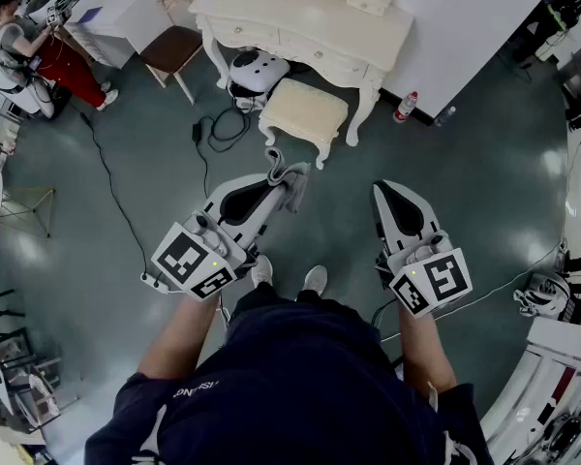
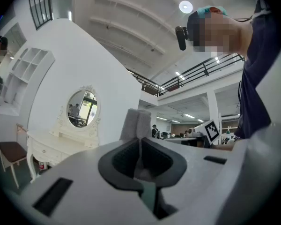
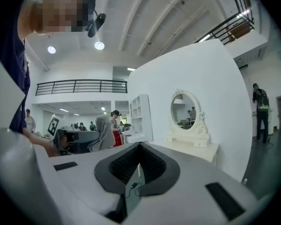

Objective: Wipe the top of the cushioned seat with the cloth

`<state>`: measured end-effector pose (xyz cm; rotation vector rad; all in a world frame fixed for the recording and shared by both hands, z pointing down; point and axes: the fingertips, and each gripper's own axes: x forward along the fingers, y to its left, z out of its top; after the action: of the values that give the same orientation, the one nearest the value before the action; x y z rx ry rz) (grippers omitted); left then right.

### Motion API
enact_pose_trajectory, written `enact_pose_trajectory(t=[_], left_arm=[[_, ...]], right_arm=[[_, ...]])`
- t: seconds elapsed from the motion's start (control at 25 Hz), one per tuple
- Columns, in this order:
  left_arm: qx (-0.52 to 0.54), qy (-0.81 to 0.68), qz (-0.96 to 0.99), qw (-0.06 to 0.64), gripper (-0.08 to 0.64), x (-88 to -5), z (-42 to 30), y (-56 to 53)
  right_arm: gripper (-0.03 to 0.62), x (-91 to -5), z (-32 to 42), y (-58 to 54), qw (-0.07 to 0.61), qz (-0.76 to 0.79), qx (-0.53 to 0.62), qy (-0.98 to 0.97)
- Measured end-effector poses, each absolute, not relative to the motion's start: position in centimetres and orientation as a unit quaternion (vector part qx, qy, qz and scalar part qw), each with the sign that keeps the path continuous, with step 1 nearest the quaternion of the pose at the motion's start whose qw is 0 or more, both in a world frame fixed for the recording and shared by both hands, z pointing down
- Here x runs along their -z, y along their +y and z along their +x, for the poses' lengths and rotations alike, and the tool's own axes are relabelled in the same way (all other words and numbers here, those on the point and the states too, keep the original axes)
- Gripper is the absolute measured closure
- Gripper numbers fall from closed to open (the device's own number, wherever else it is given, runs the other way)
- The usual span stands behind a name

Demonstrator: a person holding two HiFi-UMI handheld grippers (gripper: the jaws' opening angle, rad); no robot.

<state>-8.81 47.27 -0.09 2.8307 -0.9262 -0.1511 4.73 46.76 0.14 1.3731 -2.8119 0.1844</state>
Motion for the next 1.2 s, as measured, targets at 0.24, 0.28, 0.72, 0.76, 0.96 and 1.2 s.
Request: enact_pose_trajectory(t=[0.24, 0.28, 0.72, 0.76, 0.96, 1.2], left_arm=[[0.050, -0.314, 0.945, 0.079, 0.537, -0.2, -7.5, 47.9], [0.049, -0.315, 0.944, 0.080, 0.537, -0.2, -7.3, 48.0], [0.046, -0.328, 0.940, 0.080, 0.537, -0.7, -5.5, 48.5], [0.046, -0.328, 0.940, 0.081, 0.537, -0.8, -5.4, 48.4], [0.041, -0.332, 0.939, 0.086, 0.537, -1.4, -4.6, 48.1], [0.039, -0.341, 0.935, 0.093, 0.537, -2.1, -5.3, 46.6]], right_arm=[[0.572, -0.5, 5.8, 47.3, 0.002, 0.429, -0.060, -0.901], [0.572, -0.5, 5.9, 47.3, 0.003, 0.428, -0.061, -0.902], [0.572, -0.8, 7.9, 47.4, -0.003, 0.426, -0.064, -0.902], [0.572, -0.9, 8.1, 47.3, -0.003, 0.425, -0.065, -0.903], [0.572, -1.5, 8.8, 47.0, -0.003, 0.425, -0.069, -0.903], [0.572, -1.9, 8.9, 45.6, -0.002, 0.425, -0.073, -0.902]])
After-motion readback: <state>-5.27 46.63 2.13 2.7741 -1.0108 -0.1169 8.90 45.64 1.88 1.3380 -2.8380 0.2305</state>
